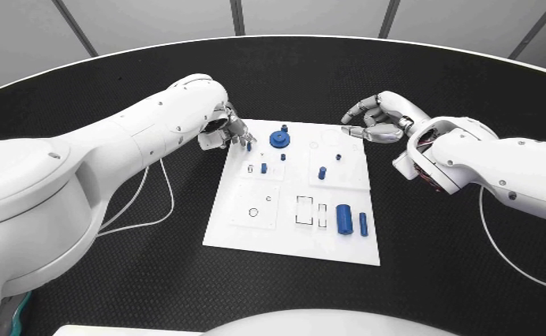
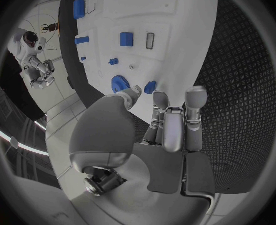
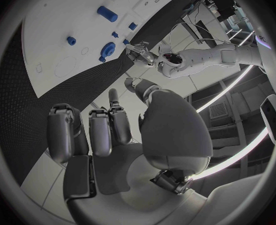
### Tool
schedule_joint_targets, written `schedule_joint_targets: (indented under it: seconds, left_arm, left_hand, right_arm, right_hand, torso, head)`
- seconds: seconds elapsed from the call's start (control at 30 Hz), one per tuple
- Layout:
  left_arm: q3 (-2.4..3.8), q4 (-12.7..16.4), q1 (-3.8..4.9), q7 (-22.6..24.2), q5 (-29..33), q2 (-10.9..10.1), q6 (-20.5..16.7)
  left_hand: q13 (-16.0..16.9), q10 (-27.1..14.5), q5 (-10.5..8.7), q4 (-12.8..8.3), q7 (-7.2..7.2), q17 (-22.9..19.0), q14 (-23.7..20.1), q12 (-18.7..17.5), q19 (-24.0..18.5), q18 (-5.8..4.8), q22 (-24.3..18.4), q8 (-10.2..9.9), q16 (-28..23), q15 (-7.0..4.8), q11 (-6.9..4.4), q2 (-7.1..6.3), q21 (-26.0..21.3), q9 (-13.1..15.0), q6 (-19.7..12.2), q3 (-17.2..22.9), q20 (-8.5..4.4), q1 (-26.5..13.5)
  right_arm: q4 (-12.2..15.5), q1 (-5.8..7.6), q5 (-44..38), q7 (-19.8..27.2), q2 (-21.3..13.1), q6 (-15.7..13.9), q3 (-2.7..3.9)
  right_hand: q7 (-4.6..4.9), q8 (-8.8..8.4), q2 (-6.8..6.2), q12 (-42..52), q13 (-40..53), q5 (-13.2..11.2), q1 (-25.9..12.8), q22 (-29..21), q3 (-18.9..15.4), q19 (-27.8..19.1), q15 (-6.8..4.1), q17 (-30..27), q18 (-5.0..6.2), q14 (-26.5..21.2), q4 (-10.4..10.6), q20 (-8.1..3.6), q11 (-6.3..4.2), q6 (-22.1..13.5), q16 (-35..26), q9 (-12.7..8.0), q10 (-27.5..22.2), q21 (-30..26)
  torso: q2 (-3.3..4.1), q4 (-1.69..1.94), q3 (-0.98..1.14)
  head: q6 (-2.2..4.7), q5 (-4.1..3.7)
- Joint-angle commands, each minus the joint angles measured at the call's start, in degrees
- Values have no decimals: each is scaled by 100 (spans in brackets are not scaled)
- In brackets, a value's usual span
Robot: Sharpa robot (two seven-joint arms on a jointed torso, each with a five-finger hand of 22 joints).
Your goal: Assemble the parts on the task board
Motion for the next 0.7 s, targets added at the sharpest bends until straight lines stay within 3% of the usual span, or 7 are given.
schedule_joint_targets:
  seconds: [0.03, 0.7]
  left_arm:
    - [0, -4, -1, 2, 0, 4, 5]
    - [-1, -72, -22, 40, 15, 55, 28]
  left_hand:
    - [5, 35, -3, -49, 6, 279, 228, 34, 50, -30, 5, 39, 38, -26, 1, 22, 20, -9, 44, 0, 0, 23]
    - [11, 49, -2, -94, -13, 276, 228, 38, 53, -33, 22, 60, 45, -44, -18, 94, 32, -31, 66, 56, -18, 102]
  right_arm:
    - [3, 0, 0, 0, 1, -1, 0]
    - [-3, 0, 0, 4, 32, 5, 1]
  right_hand:
    - [3, 36, -7, 7, 691, 33, -28, 716, 27, 168, -46, 772, 61, 424, 4, -44, -34, -42, -29, -8, 6, -23]
    - [3, 36, -7, 7, 691, 33, -28, 716, 27, 168, -46, 772, 61, 424, 4, -44, -34, -42, -29, -8, 6, -23]
  torso:
    - [6, 1, -1]
    - [-8, 0, 0]
  head:
    - [-4, -2]
    - [-44, -24]
